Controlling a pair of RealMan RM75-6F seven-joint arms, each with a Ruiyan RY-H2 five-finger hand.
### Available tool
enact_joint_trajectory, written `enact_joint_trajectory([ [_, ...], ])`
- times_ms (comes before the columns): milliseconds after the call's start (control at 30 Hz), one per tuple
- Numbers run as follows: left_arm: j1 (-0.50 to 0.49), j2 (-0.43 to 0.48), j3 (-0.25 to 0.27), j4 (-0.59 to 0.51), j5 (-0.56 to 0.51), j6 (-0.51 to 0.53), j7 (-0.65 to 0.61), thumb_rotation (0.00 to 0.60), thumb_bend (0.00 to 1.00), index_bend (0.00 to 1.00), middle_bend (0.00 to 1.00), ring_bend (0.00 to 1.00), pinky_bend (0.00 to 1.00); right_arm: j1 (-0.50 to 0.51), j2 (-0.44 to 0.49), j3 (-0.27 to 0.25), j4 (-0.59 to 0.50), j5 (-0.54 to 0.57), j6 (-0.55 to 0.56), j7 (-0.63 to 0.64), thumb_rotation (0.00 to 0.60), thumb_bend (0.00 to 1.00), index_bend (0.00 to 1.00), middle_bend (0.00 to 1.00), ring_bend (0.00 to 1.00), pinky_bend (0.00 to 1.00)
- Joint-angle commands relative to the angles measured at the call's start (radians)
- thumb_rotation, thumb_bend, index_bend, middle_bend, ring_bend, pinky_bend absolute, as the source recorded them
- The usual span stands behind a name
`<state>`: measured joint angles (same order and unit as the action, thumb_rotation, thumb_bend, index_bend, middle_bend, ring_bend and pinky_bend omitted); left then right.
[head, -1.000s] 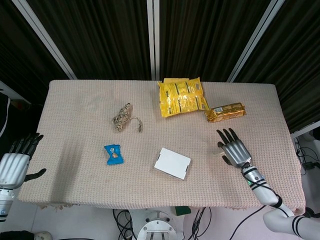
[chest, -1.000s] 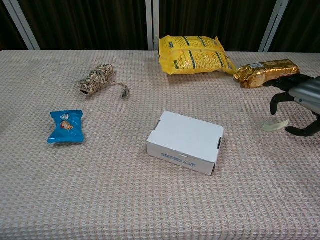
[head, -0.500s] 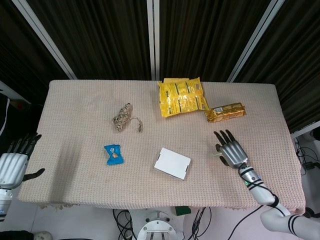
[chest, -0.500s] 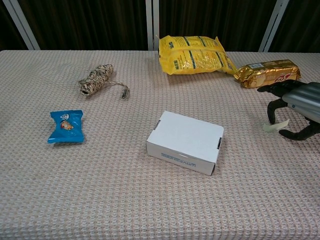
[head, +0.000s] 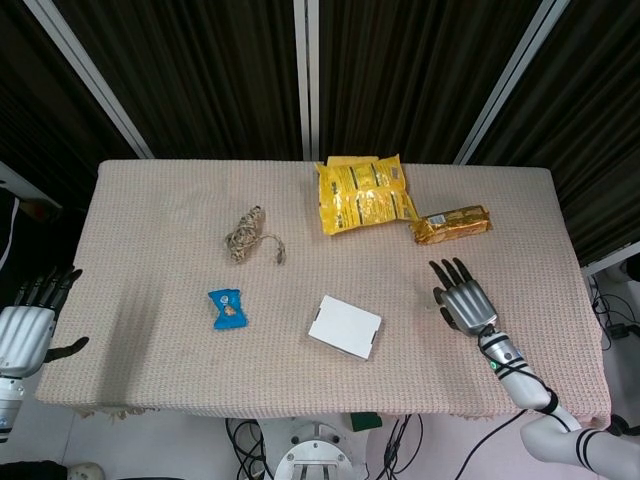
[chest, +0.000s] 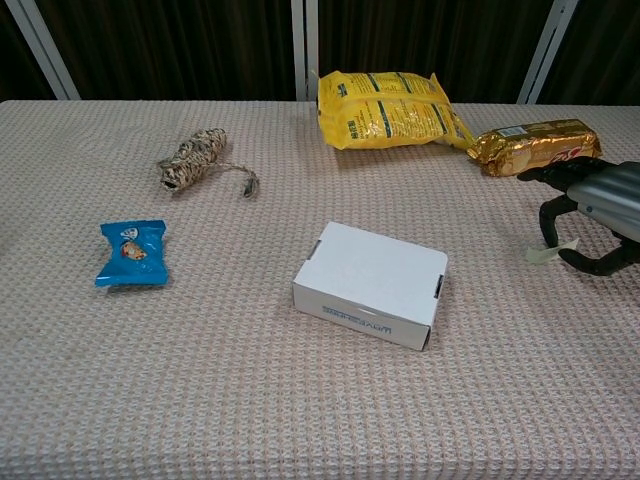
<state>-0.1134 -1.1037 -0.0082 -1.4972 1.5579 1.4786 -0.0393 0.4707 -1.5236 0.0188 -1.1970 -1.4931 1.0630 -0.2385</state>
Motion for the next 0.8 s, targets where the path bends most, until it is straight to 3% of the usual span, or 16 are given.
enact_joint_trajectory([
  [33,0.0,0.0,-0.001,-0.001,0.0,0.0,0.0,0.6,0.0,0.08,0.07,0.0,0.09,0.002,-0.001,-0.001,0.002,0.0,-0.003,0.0,0.6,0.44,0.53,0.0,0.0,0.0],
  [800,0.0,0.001,-0.002,0.004,-0.004,-0.003,-0.005,0.6,0.0,0.08,0.07,0.0,0.09,0.002,-0.01,-0.003,0.009,-0.004,0.02,0.003,0.6,0.45,0.62,0.0,0.0,0.0],
])
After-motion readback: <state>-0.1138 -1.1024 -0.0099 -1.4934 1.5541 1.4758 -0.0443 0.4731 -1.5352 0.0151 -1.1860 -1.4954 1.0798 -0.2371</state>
